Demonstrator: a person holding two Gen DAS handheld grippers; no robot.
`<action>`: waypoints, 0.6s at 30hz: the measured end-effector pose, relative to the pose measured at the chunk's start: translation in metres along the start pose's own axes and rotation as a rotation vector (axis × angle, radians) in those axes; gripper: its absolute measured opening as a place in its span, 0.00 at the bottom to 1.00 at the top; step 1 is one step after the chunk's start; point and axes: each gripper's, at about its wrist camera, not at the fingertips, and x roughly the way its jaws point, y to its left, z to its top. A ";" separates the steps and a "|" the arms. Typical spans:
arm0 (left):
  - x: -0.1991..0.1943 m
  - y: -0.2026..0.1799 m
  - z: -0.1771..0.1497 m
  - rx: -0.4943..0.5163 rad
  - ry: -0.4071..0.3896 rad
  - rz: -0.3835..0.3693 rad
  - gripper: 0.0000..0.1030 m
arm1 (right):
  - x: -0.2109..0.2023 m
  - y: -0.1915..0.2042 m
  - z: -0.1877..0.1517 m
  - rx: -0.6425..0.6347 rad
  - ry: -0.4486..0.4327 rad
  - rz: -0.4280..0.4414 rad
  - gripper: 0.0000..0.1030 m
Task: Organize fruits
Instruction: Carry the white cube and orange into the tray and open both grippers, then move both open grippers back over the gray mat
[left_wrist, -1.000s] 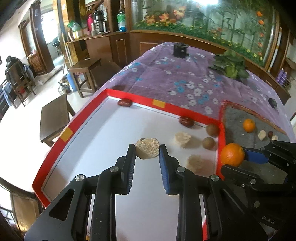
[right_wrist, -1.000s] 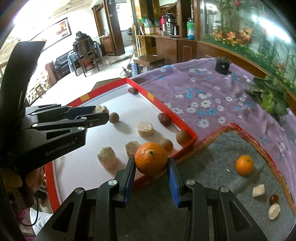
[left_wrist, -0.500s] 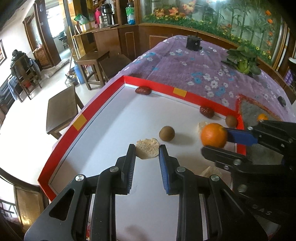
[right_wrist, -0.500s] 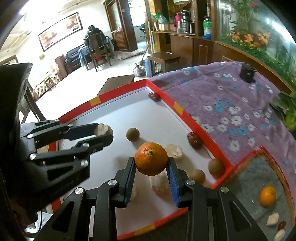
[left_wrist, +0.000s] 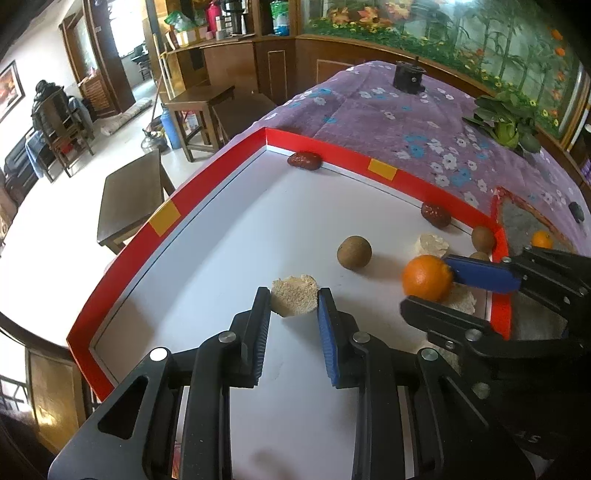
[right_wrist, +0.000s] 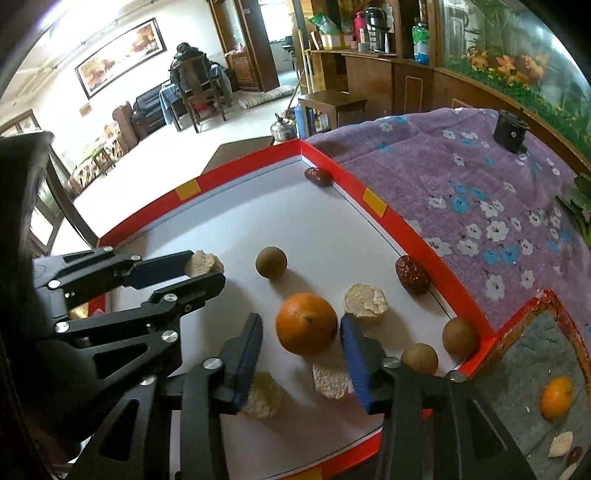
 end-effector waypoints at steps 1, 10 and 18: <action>0.000 0.000 0.000 -0.001 -0.001 0.003 0.30 | -0.002 -0.001 -0.001 0.004 -0.002 0.001 0.42; -0.021 -0.008 -0.001 -0.001 -0.079 0.042 0.48 | -0.036 -0.005 -0.019 0.035 -0.064 -0.037 0.45; -0.037 -0.042 -0.001 0.041 -0.134 0.036 0.48 | -0.075 -0.025 -0.045 0.113 -0.132 -0.121 0.47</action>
